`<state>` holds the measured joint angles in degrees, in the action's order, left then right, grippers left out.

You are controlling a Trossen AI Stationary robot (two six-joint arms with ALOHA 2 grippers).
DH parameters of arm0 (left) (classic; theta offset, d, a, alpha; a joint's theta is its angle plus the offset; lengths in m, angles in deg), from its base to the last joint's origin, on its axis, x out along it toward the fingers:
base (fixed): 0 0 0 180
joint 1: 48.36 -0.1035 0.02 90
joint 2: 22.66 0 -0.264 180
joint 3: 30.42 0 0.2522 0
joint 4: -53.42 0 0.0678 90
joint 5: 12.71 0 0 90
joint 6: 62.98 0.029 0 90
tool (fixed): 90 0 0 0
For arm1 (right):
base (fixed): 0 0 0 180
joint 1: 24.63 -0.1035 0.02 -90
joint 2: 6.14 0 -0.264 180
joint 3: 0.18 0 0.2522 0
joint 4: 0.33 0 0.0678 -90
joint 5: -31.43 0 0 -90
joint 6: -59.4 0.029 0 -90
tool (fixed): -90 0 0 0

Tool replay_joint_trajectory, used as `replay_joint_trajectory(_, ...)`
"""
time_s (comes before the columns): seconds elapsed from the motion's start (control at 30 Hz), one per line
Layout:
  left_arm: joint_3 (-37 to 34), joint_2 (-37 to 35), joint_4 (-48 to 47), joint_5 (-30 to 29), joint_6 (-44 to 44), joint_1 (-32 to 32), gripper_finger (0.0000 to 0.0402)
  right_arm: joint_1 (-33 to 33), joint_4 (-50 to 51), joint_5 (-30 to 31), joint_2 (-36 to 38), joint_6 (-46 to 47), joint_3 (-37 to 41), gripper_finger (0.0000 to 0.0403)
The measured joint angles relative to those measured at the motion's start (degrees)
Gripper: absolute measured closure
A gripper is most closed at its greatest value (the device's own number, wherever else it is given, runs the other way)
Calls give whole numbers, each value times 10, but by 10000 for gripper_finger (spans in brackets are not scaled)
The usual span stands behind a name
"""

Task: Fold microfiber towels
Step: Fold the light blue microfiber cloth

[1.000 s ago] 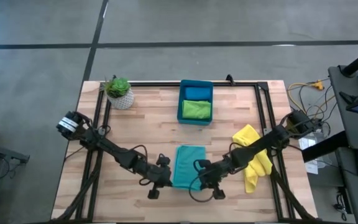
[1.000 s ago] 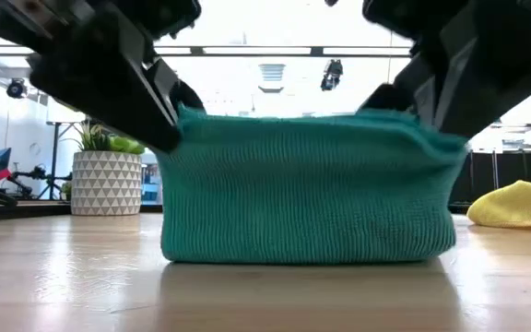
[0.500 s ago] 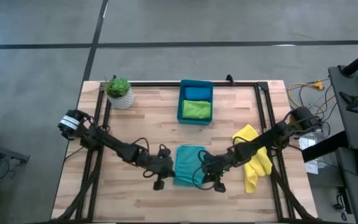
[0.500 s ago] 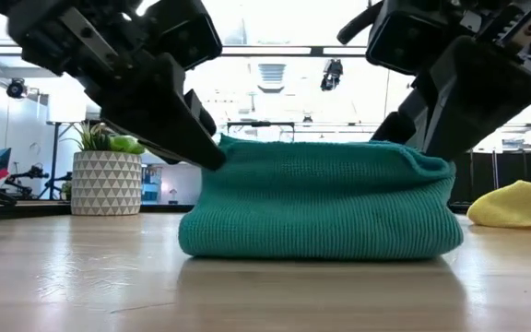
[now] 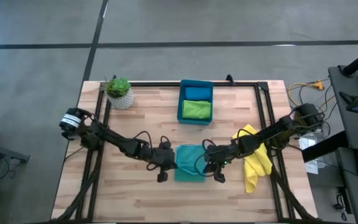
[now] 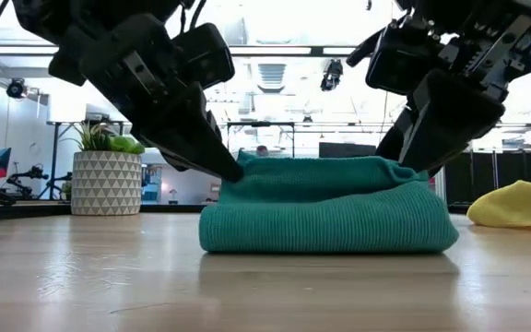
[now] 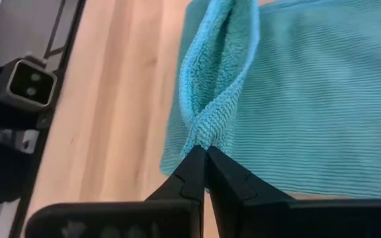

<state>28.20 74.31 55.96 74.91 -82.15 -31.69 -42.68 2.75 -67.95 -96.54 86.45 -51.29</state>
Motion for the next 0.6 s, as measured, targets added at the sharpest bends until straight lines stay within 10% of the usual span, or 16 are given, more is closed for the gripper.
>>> replay_joint_trajectory(0.6,-3,0,-5,-3,6,-62,401,68,1,4,15,-9,26,394)
